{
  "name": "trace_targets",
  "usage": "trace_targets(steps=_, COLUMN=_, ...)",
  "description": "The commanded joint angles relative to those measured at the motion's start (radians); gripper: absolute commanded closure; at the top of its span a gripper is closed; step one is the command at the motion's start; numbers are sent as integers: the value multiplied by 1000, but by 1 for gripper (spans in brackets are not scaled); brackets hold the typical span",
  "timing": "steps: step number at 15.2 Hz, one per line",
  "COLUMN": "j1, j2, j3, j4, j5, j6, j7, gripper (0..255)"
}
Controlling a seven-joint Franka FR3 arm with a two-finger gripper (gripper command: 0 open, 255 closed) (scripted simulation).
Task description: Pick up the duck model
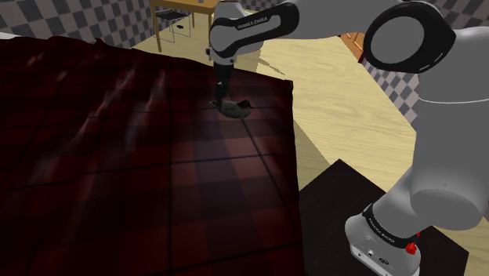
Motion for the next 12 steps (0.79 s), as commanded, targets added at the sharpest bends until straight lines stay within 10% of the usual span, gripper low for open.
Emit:
trace_targets(steps=1, j1=-1, j2=11, j3=-1, j4=-8, j5=0, j6=20, j7=-4, gripper=0)
trace_targets(steps=5, j1=-1, j2=25, j3=-1, j4=-21, j5=-1, j6=47, j7=-5, gripper=0)
trace_targets(steps=6, j1=-1, j2=26, j3=-1, j4=-20, j5=-1, j6=47, j7=-5, gripper=255)
trace_targets(steps=12, j1=-1, j2=28, j3=-1, j4=-18, j5=-1, j6=46, j7=-5, gripper=255)
